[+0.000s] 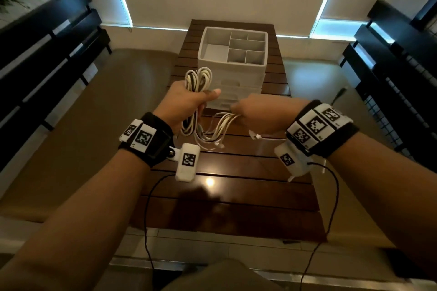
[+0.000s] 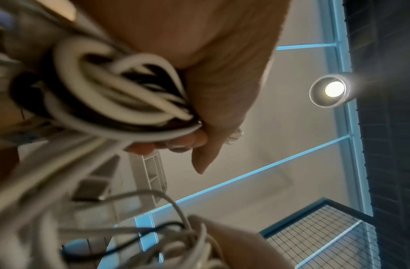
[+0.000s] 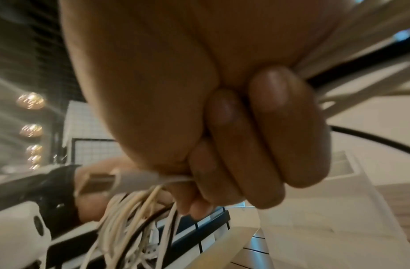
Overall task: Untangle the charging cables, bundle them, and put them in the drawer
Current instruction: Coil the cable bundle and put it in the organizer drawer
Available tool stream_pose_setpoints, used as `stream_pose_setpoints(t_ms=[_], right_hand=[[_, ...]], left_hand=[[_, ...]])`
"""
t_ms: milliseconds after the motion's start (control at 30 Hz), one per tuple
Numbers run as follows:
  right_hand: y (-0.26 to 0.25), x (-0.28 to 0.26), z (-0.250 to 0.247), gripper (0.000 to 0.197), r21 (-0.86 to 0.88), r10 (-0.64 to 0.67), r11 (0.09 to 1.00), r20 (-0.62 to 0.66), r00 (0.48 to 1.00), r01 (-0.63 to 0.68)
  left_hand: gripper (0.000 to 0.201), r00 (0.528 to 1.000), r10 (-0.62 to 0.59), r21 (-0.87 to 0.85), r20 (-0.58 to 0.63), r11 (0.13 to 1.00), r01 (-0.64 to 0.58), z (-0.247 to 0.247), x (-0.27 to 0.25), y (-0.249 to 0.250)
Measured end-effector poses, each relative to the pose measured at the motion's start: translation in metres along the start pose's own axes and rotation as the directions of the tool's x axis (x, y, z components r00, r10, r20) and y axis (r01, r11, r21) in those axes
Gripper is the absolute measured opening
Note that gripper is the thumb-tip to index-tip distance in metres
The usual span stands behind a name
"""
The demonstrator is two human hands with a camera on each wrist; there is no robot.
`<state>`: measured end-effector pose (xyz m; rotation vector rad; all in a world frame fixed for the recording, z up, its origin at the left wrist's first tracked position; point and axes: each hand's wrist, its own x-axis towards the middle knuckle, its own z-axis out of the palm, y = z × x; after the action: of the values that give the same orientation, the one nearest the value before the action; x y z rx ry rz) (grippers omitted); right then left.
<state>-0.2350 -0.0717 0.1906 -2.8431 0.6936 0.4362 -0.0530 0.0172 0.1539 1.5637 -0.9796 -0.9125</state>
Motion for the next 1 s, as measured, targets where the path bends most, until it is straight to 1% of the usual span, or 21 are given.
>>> stream_pose_setpoints(t_ms=[33, 100, 167, 233, 300, 400, 433, 467, 500, 600, 700, 800, 900, 933, 1000], right_hand=[[-0.004, 0.006, -0.002, 0.027, -0.048, -0.019, 0.999, 0.016, 1.0, 0.02], [-0.01, 0.015, -0.008, 0.025, -0.141, -0.048, 0.989, 0.013, 0.999, 0.049], [-0.011, 0.021, -0.014, 0.026, -0.236, -0.074, 0.969, 0.016, 0.997, 0.075], [-0.011, 0.022, -0.02, 0.02, -0.265, -0.08, 0.961, 0.016, 0.997, 0.082], [-0.011, 0.022, -0.024, 0.014, -0.21, -0.067, 0.976, -0.016, 0.998, 0.062], [-0.01, 0.022, -0.03, 0.023, -0.091, -0.041, 0.995, -0.069, 0.997, 0.035], [-0.009, 0.022, -0.032, 0.021, -0.072, -0.037, 0.997, -0.079, 0.996, 0.031], [-0.009, 0.022, -0.032, 0.015, -0.057, -0.036, 0.998, -0.088, 0.995, 0.031], [-0.008, 0.022, -0.032, 0.014, -0.029, -0.048, 0.999, -0.108, 0.993, 0.045], [-0.004, 0.019, -0.031, 0.025, 0.085, -0.055, 0.994, -0.157, 0.986, 0.069], [0.001, 0.018, -0.031, 0.024, 0.17, -0.029, 0.983, -0.184, 0.982, 0.061], [0.004, 0.018, -0.033, 0.021, 0.253, -0.013, 0.965, -0.2, 0.98, 0.064], [0.009, 0.015, -0.036, 0.026, 0.289, -0.032, 0.954, -0.179, 0.983, 0.083], [0.011, 0.014, -0.037, 0.025, 0.301, -0.038, 0.949, -0.175, 0.984, 0.09], [0.017, 0.01, -0.037, 0.024, 0.349, -0.036, 0.932, -0.182, 0.983, 0.099]], left_hand=[[0.03, 1.0, 0.018, 0.008, 0.014, 1.0, -0.018, 0.004, -0.002, 0.001], [0.035, 0.998, 0.035, -0.045, 0.048, 0.998, -0.033, 0.01, -0.004, 0.001], [0.026, 0.997, 0.047, -0.119, 0.053, 0.992, -0.04, 0.012, -0.007, 0.003], [0.017, 0.996, 0.064, -0.131, 0.059, 0.99, -0.056, 0.01, -0.007, 0.004], [0.019, 0.993, 0.079, -0.09, 0.091, 0.993, -0.071, 0.007, -0.008, 0.005], [0.032, 0.98, 0.071, -0.04, 0.185, 0.997, -0.065, 0.003, -0.005, 0.005], [0.038, 0.973, 0.076, -0.021, 0.217, 0.997, -0.073, 0.002, -0.004, 0.005], [0.041, 0.966, 0.08, 0.0, 0.246, 0.997, -0.082, 0.002, -0.002, 0.005], [0.04, 0.96, 0.075, 0.02, 0.268, 0.996, -0.083, 0.001, -0.002, 0.005], [0.033, 0.94, 0.046, 0.03, 0.337, 0.998, -0.059, 0.003, -0.003, 0.007], [0.037, 0.918, 0.017, 0.047, 0.395, 0.998, -0.038, 0.003, -0.003, 0.008], [0.04, 0.925, -0.022, 0.129, 0.378, 0.991, -0.03, 0.002, -0.001, 0.008], [0.026, 0.952, -0.007, 0.156, 0.306, 0.987, -0.042, -0.003, 0.0, 0.009], [0.02, 0.96, 0.007, 0.146, 0.281, 0.988, -0.05, -0.006, 0.001, 0.01], [0.014, 0.972, 0.028, 0.102, 0.233, 0.993, -0.053, -0.013, 0.001, 0.011]])
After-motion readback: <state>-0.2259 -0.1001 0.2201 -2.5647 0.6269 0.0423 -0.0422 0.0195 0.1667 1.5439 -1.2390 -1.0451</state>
